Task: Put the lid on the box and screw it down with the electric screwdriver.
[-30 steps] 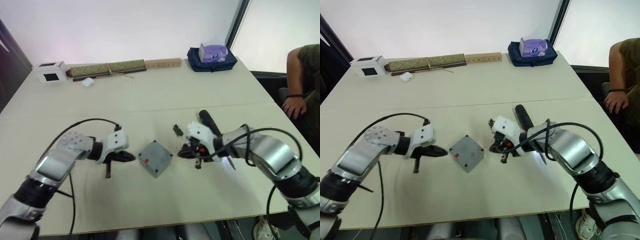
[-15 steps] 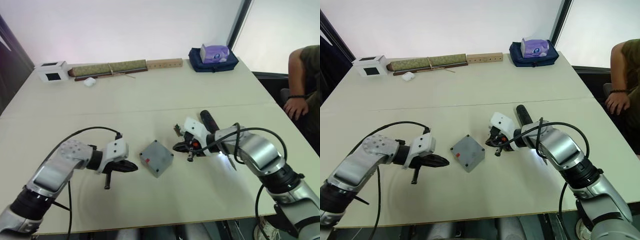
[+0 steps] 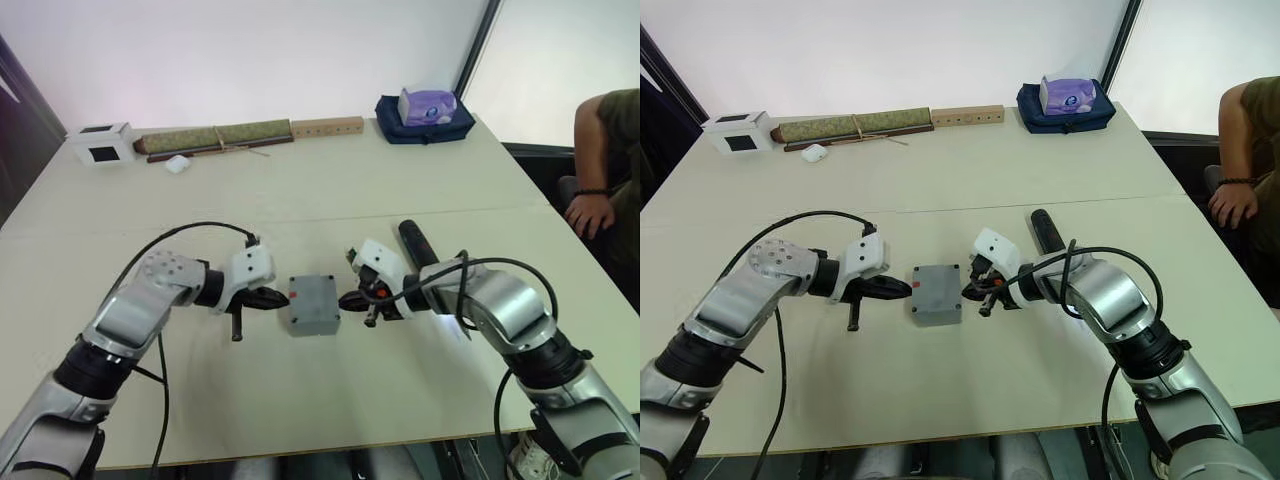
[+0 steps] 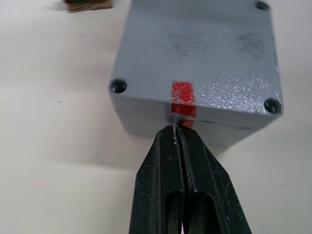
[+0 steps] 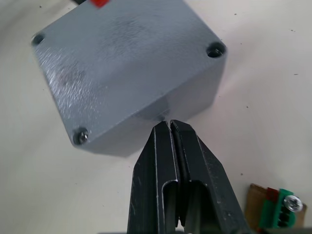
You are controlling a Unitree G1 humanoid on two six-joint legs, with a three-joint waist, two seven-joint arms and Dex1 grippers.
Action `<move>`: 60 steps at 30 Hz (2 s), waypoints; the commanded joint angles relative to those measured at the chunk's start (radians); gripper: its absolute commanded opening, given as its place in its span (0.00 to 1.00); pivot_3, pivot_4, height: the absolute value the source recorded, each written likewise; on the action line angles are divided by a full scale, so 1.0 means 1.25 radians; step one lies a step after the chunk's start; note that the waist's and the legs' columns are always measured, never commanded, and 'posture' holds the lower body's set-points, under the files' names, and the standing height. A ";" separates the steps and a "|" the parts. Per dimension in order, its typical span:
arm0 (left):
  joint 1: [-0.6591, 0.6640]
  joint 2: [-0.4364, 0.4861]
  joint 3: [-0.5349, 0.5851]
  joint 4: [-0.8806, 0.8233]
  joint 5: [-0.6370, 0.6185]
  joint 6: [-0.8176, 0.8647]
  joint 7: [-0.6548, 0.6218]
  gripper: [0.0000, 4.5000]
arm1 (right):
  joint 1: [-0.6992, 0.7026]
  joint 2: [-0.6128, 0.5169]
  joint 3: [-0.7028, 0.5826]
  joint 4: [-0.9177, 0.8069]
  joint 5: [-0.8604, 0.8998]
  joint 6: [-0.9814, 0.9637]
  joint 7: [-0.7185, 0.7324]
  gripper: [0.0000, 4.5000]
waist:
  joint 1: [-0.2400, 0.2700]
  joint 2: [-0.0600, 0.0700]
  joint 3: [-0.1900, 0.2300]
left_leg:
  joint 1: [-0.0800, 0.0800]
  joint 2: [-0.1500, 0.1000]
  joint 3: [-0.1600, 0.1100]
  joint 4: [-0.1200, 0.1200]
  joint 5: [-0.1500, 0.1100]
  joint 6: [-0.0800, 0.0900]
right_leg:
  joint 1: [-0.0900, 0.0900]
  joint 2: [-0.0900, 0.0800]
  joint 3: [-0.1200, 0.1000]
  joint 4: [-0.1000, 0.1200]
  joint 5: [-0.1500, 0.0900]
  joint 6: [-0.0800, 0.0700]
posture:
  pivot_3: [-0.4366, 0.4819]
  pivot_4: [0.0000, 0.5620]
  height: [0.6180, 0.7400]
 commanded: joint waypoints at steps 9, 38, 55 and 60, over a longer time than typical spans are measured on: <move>0.049 0.030 0.028 -0.064 -0.025 -0.026 -0.025 0.00 | -0.013 0.035 -0.010 -0.047 0.023 0.004 -0.001 0.00 | -0.001 0.000 0.000 | 0.000 0.000 0.000 0.000 0.000 0.000 | 0.000 0.000 0.000 0.000 0.000 0.000 | 0.48 0.27 1.00; 0.137 0.094 0.197 -0.159 -0.142 -0.028 -0.031 0.00 | 0.129 -0.062 -0.209 -0.153 0.010 -0.117 -0.058 0.33 | 0.003 0.000 0.000 | 0.000 0.000 0.000 0.000 0.000 0.000 | 0.000 -0.001 0.000 0.000 0.000 0.000 | 0.48 0.27 1.00; 0.053 0.071 0.162 -0.192 -0.173 0.034 0.011 0.00 | 0.188 -0.009 -0.190 -0.048 -0.040 -0.172 -0.134 0.85 | 0.001 0.000 0.000 | 0.000 0.000 0.000 0.000 0.000 0.000 | 0.000 0.000 0.000 0.000 0.000 0.000 | 0.48 0.27 1.00; 0.047 0.068 0.156 -0.195 -0.171 0.041 0.017 0.00 | 0.191 -0.012 -0.180 -0.037 -0.046 -0.169 -0.134 0.85 | 0.002 0.000 0.000 | 0.000 0.000 0.000 0.000 0.000 0.000 | 0.000 0.000 0.000 0.000 0.000 0.000 | 0.48 0.27 1.00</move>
